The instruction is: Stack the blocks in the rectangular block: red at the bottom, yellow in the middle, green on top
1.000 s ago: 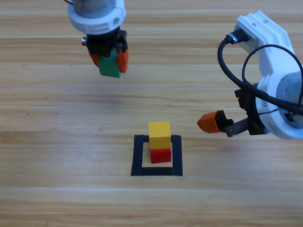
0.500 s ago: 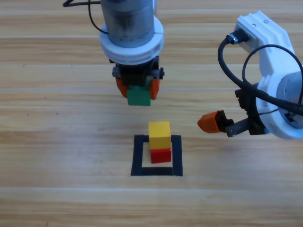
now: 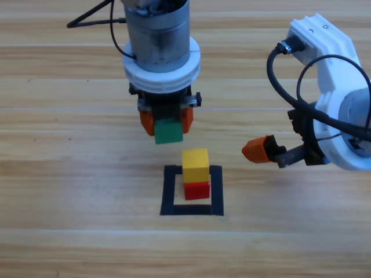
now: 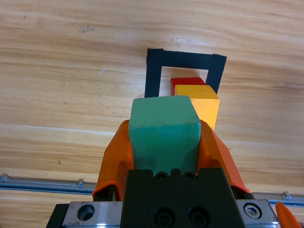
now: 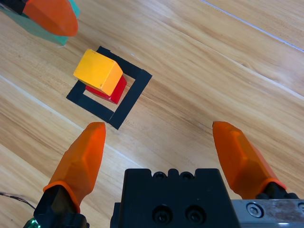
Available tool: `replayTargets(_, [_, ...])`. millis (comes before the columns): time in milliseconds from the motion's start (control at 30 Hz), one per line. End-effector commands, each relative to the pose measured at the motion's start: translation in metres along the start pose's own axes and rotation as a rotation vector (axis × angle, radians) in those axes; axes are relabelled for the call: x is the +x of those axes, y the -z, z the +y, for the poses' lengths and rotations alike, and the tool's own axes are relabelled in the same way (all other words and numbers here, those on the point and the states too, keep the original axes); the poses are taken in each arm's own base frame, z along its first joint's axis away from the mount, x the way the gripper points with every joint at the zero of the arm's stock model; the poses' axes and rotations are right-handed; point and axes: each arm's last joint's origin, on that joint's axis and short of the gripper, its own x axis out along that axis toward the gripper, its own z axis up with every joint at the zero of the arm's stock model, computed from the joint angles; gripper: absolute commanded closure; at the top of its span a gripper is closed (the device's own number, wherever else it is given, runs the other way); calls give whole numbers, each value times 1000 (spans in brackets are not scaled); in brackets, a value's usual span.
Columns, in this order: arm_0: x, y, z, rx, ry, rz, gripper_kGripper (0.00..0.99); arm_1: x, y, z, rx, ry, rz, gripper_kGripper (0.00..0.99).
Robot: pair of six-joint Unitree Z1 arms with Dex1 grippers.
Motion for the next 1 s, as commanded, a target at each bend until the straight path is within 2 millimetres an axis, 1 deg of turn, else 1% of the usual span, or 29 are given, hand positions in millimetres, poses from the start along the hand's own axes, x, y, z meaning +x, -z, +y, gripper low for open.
replayTargets(33, [10,17,-13,43,-20,22,990,4,3,-9,28,19,-10,0])
replayTargets(400, [15,22,-26,99,-12,20,990,4,3,-9,28,20,-11,0])
replayTargets(600, [23,20,-32,111,-17,24,990,4,3,-9,28,20,-11,0])
replayTargets(833, [38,21,-42,126,-31,32,990,4,3,-9,28,20,-11,0])
replayTargets(1000, [43,22,-46,131,-33,36,990,4,3,-9,28,20,-11,0])
